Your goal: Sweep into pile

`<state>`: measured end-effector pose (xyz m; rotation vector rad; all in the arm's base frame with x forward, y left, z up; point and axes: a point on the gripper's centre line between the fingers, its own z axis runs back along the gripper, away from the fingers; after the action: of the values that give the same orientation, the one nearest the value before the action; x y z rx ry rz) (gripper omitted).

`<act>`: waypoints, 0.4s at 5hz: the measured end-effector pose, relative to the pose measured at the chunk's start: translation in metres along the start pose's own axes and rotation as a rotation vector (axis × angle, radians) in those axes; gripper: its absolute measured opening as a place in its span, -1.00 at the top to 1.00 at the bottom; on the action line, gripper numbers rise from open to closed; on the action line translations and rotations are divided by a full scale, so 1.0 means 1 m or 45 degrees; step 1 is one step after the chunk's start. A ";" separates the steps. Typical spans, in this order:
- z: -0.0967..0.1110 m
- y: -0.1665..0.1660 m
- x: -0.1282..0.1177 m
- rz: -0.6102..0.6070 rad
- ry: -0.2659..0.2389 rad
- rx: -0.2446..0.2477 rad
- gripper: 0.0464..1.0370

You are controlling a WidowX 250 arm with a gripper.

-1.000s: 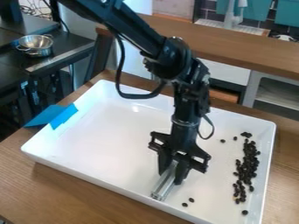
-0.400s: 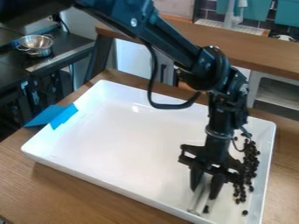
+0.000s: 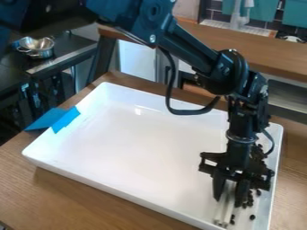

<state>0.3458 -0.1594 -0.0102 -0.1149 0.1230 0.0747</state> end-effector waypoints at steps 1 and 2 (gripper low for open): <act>0.000 -0.006 -0.005 -0.011 0.048 -0.060 0.33; 0.006 0.017 0.001 -0.010 0.098 -0.126 0.33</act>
<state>0.3458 -0.1419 -0.0063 -0.2168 0.1962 0.0685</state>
